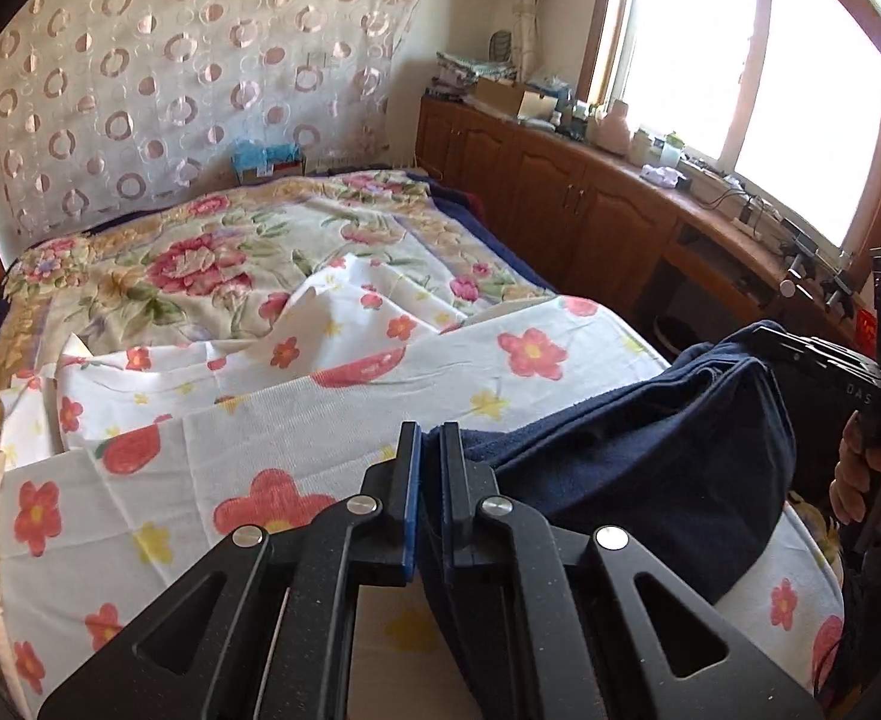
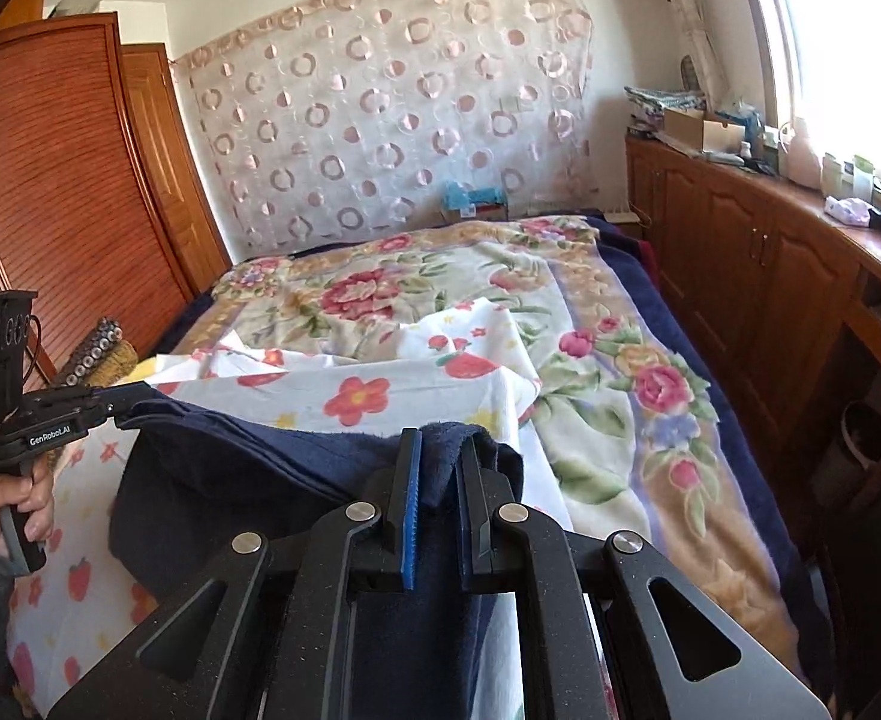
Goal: Fold small clothes
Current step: 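Lift the folded navy shirt with both grippers and carry it toward the yellow plush toy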
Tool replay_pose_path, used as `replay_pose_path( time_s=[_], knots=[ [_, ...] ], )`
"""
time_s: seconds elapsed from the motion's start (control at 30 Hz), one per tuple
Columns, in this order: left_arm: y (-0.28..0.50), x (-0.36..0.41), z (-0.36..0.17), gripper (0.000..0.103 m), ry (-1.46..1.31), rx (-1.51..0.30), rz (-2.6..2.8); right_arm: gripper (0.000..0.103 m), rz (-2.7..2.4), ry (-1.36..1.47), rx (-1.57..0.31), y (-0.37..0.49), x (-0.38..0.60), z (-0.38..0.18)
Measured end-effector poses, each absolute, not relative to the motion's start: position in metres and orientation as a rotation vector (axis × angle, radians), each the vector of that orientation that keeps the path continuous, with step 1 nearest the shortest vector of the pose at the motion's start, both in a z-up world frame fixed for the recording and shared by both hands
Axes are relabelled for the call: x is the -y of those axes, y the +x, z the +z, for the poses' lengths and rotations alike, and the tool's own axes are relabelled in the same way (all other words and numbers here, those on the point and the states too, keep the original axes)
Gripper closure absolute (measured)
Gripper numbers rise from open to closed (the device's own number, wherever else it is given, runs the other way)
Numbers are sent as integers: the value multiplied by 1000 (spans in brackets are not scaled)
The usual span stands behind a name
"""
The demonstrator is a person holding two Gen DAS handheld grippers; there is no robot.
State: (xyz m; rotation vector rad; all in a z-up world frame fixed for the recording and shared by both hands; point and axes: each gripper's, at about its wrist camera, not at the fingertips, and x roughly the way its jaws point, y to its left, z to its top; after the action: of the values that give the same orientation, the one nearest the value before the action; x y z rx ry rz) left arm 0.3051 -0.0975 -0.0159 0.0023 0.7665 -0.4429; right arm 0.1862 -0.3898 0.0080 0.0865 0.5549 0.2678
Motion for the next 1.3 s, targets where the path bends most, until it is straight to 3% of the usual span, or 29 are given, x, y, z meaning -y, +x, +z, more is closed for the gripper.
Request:
replay_pose_path(
  time_s=[0.1, 0.17, 0.3, 0.37, 0.77, 1.0, 1.1, 1.17, 1.2, 1.3],
  knots=[
    [308, 94, -19, 95, 22, -770, -397, 88, 243, 71, -564, 190, 388, 14],
    [308, 86, -15, 70, -6, -766, -419, 75, 215, 52, -562, 190, 385, 27],
    [300, 78, -9, 47, -28, -769, -464, 65, 181, 16, -548, 178, 385, 34],
    [296, 79, -8, 30, -17, -767, -472, 58, 196, 6, -556, 170, 381, 33],
    [310, 111, -47, 30, 24, -902, -509, 52, 225, 1, -731, 190, 352, 4],
    [320, 114, -57, 30, -28, -954, -544, 51, 268, 32, -765, 204, 354, 14],
    [319, 116, -55, 43, -41, -955, -568, 51, 291, 51, -769, 208, 359, 12],
    [318, 117, -54, 59, -33, -954, -578, 52, 302, 62, -771, 212, 362, 8],
    [318, 117, -54, 63, -47, -957, -597, 53, 311, 65, -771, 212, 364, 8],
    [317, 115, -50, 75, -66, -953, -607, 67, 352, 82, -772, 215, 364, 4]
  ],
)
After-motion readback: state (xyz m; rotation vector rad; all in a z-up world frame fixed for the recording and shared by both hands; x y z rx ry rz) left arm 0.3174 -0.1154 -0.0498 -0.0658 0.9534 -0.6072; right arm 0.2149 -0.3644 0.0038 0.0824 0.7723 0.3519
